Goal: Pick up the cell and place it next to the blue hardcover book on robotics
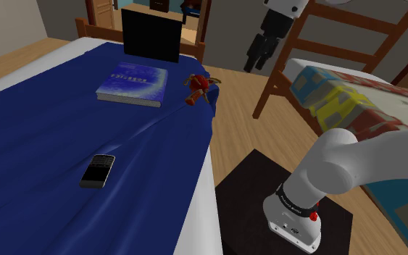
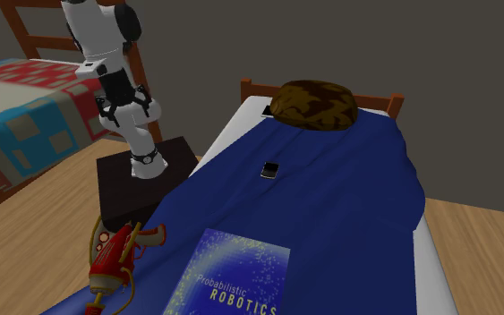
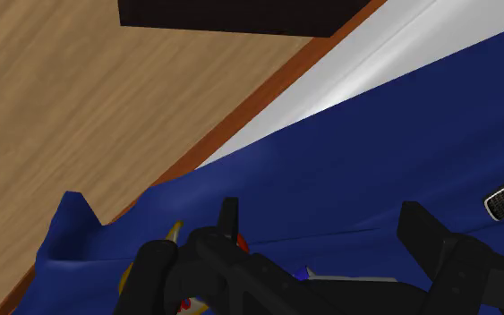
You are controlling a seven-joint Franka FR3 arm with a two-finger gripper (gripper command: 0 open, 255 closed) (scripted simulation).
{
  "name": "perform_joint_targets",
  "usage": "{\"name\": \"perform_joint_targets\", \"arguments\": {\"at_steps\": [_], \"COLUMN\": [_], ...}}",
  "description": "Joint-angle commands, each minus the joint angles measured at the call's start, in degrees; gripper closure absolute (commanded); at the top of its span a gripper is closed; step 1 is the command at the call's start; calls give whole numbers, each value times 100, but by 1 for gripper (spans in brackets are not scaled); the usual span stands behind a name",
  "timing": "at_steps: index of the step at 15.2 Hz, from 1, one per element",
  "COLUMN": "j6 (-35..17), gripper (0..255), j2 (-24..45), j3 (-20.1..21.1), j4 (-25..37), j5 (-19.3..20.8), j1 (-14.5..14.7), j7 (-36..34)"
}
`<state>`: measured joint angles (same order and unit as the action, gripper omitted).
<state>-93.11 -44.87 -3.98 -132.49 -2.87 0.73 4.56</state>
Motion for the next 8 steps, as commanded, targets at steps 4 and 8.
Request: {"name": "perform_joint_targets", "arguments": {"at_steps": [4, 8], "j6": [-217, -534], "gripper": [0, 0], "j2": [-48, 42], "j3": [456, 1077], "j4": [-263, -484], "j5": [-211, -503], "j1": [31, 86], "j7": [-632, -1471]}}
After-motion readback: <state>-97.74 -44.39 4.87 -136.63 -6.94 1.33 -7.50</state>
